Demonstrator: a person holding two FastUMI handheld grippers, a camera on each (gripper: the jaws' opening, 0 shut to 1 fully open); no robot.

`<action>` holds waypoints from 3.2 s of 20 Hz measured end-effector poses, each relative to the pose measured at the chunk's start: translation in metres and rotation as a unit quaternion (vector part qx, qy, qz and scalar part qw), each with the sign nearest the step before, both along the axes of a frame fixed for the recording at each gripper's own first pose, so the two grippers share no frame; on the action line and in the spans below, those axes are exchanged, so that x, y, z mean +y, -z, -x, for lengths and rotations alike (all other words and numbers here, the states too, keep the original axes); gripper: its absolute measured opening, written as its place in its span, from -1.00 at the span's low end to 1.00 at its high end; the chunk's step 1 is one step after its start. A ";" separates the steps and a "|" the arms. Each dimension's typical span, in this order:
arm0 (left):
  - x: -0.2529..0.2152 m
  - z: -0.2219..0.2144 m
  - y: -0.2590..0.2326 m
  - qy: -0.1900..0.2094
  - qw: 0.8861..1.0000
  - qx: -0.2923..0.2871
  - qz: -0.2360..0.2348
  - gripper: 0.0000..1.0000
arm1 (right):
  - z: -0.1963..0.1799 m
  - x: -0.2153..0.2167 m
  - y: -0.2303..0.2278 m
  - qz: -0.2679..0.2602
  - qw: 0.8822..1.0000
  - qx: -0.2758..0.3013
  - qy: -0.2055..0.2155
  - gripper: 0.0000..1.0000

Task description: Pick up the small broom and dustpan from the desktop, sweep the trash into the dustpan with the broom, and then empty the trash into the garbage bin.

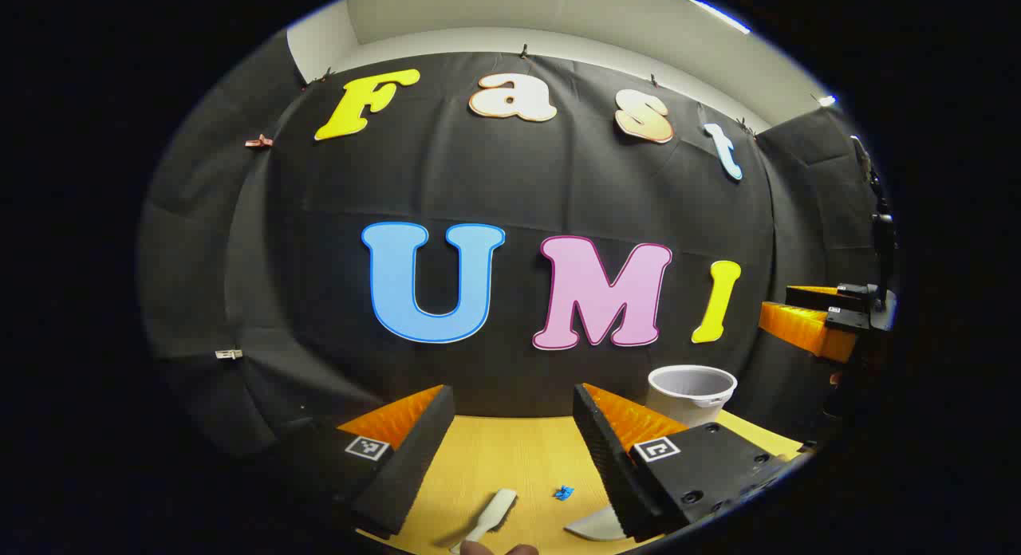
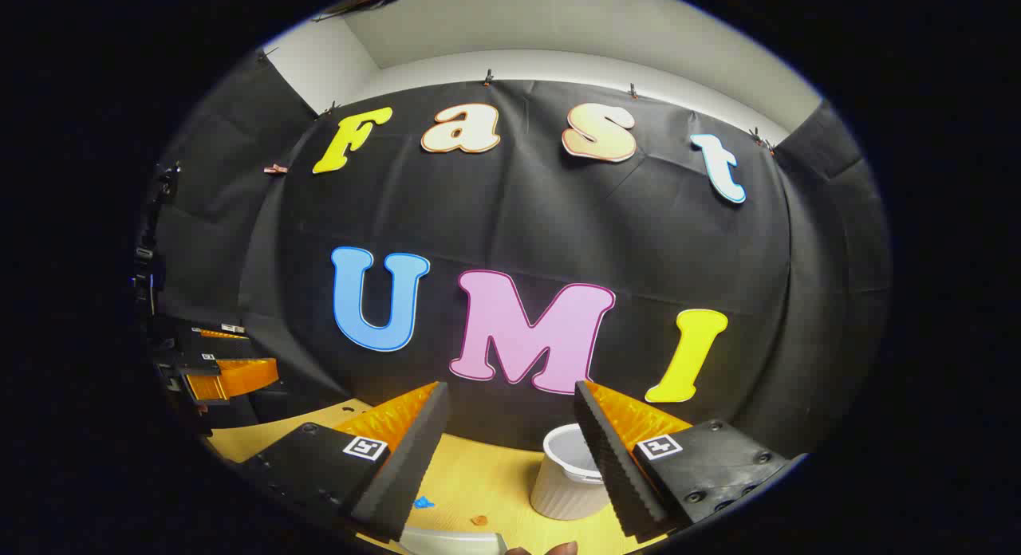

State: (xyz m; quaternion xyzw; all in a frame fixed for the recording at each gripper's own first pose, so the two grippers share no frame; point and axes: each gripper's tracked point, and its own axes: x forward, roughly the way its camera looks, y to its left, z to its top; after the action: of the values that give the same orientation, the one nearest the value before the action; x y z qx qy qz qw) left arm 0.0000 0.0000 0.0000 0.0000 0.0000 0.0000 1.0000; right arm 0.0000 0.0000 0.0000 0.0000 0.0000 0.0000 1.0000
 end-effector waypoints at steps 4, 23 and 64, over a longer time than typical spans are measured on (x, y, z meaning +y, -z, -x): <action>0.000 0.002 0.001 0.004 1.000 0.002 -0.005 0.90 | 0.001 0.004 0.005 -0.001 1.000 0.008 -0.001 0.94; 0.001 0.005 0.022 0.013 1.000 0.013 -0.007 0.91 | 0.043 0.037 0.092 -0.002 0.985 0.154 -0.078 0.95; 0.046 0.037 0.092 -0.065 0.992 0.107 -0.005 0.92 | 0.147 0.072 0.467 -0.015 0.782 0.608 -0.135 -0.18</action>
State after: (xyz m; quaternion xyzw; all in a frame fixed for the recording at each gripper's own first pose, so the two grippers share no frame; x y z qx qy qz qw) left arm -0.0365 0.0463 -0.0918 0.0046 0.1070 0.0653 0.9921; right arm -0.1472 0.0721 -0.4671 0.0146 0.6079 0.1350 0.7823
